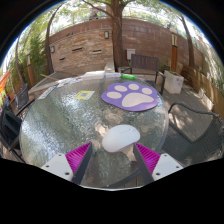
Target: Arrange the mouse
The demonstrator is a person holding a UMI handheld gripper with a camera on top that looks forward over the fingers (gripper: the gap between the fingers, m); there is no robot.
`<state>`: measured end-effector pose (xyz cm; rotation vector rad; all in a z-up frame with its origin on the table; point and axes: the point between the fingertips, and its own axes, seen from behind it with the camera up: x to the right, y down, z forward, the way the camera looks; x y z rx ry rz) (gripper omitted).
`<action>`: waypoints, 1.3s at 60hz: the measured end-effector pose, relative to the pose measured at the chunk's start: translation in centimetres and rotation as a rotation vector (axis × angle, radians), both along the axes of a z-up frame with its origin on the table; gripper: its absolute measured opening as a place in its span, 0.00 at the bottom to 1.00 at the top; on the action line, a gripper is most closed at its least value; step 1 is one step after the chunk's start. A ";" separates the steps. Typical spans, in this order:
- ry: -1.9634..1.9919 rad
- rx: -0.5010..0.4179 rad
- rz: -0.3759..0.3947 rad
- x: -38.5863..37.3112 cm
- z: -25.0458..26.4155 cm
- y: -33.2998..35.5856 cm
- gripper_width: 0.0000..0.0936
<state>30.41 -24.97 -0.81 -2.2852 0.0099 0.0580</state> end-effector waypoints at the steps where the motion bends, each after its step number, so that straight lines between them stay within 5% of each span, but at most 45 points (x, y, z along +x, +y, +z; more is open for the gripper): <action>1: 0.002 0.003 -0.004 0.1 0.1 0.3 0.91; 17: -0.019 0.015 -0.013 -1.3 -0.1 6.0 0.88; 25: -0.085 0.006 0.003 -1.5 -0.7 7.7 0.55; 40: -0.097 -0.027 0.094 -3.0 -0.3 7.7 0.39; 51: -0.034 0.167 0.248 -8.2 11.5 13.1 0.39; 57: 0.024 0.294 0.222 -6.7 18.9 18.6 0.39; 64: 0.061 0.347 0.124 -0.8 21.5 24.6 0.38; 72: 0.029 0.220 0.007 6.6 13.8 29.4 0.40; 78: -0.025 0.098 -0.007 8.4 6.4 29.8 0.40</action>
